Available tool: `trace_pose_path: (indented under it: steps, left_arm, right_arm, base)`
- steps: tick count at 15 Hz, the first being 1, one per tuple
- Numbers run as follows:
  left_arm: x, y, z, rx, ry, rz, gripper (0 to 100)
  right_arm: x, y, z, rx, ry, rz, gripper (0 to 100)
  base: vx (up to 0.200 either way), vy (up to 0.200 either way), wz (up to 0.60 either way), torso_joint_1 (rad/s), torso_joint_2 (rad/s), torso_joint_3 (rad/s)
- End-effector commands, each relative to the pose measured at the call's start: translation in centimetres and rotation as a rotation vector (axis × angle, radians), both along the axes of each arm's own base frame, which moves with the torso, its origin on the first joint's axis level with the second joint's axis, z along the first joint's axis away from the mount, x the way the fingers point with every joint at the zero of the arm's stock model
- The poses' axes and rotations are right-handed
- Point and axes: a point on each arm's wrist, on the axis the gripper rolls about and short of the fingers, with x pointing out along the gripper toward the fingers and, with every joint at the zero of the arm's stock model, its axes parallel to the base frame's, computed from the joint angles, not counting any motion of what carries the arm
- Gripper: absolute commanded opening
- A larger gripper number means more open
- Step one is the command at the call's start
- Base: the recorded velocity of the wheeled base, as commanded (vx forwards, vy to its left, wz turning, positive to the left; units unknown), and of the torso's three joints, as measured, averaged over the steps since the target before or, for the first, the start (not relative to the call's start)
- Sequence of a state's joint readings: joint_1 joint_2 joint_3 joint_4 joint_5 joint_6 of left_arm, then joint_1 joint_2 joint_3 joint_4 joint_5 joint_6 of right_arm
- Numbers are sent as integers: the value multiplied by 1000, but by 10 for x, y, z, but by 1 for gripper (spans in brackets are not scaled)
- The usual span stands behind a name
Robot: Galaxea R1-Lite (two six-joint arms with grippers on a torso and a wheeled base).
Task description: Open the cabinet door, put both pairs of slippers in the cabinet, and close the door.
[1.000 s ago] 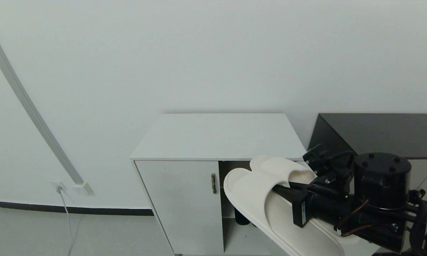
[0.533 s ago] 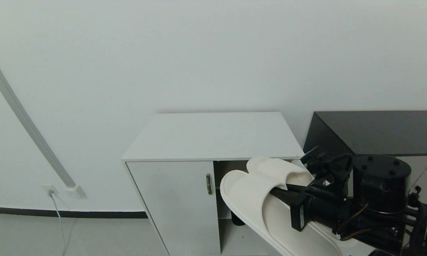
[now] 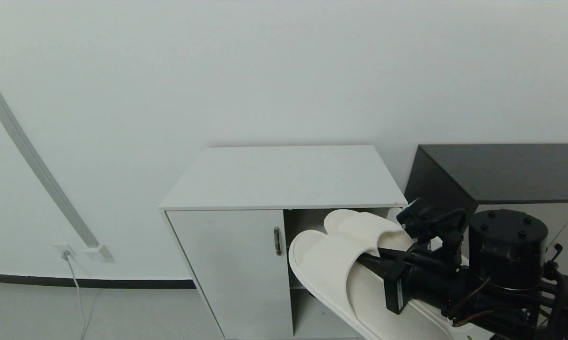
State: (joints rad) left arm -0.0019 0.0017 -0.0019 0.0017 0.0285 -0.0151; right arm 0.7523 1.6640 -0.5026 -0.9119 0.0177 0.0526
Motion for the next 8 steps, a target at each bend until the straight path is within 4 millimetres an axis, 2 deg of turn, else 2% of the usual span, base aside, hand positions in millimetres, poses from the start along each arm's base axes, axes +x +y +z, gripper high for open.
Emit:
trace_pose_path:
  steps: [1, 8]
  left_arm:
    - [0, 0, 0, 0, 2, 1, 0]
    - [0, 0, 0, 0, 0, 1, 0]
  right_arm:
    - [1, 1, -3, -8, 8, 2, 0]
    - [2, 2, -6, -6, 3, -1, 0]
  base:
    - [0, 0, 0, -198, 476, 271]
    - [0, 0, 0, -219, 544, 316]
